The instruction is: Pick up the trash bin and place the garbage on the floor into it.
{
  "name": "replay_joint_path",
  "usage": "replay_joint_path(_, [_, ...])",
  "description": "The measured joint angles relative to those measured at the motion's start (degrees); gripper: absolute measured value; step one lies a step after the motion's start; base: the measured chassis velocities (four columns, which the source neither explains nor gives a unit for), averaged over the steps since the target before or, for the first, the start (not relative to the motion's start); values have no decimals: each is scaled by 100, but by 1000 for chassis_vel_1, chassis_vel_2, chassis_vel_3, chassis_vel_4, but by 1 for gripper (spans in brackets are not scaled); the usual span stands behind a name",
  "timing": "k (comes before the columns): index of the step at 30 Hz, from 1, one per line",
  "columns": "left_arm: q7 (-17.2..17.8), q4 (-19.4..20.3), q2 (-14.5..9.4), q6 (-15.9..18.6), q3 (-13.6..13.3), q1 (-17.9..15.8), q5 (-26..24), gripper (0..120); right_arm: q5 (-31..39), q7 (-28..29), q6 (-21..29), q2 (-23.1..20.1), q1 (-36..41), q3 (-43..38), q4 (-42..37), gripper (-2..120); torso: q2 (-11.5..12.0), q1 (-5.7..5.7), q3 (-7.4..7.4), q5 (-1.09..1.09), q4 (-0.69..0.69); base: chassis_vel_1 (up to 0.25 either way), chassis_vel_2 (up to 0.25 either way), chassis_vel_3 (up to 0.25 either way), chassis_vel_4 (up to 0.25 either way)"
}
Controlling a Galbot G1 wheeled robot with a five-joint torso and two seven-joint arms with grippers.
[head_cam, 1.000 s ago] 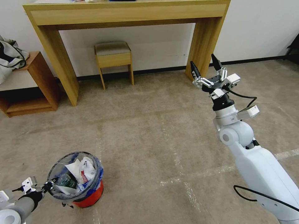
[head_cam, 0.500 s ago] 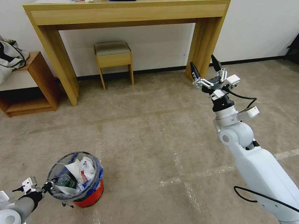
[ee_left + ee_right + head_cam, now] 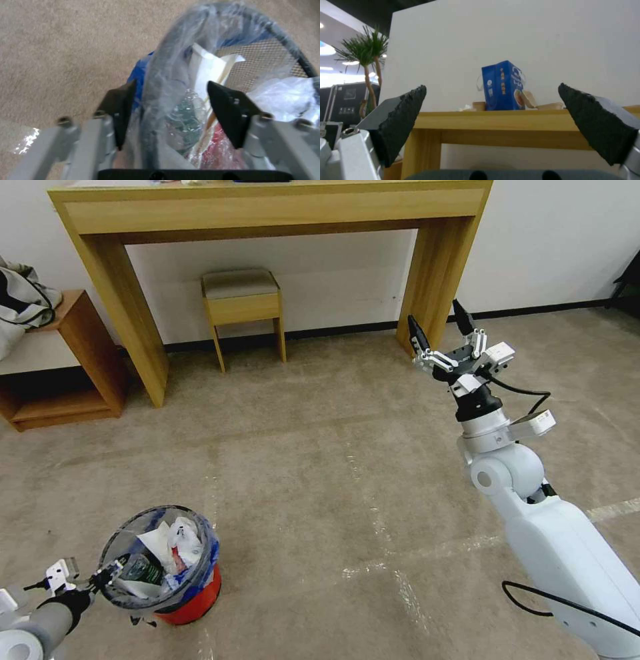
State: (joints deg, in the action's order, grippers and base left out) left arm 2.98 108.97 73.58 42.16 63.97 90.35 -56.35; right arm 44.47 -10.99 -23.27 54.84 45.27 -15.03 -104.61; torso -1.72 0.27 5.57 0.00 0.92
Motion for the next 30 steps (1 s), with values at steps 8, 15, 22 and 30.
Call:
replay_joint_path(8, [-10, 187, 27, 0, 65, 75, 1, 89, -1, 0, 0, 4, 70, -5, -28, 100, 0, 0, 0, 0, 0, 0, 0, 0, 0])
replay_joint_path(15, [-29, 351, 71, -13, 111, 135, -7, 91, -5, 0, 0, 0, 94, -12, -51, 100, 0, 0, -1, 0, 0, 0, 0, 0, 0])
replay_joint_path(22, [-35, 571, 122, -40, 173, 176, -22, 91, -6, 9, 10, -1, 145, -17, -111, 100, 0, 0, -1, 0, -1, 0, 0, 0, 0])
replay_joint_path(30, [-36, 894, 174, -61, 257, 250, -42, 91, -5, 15, 23, 2, 230, -72, -139, 100, 0, 0, -1, 1, -1, 0, 0, 0, 0])
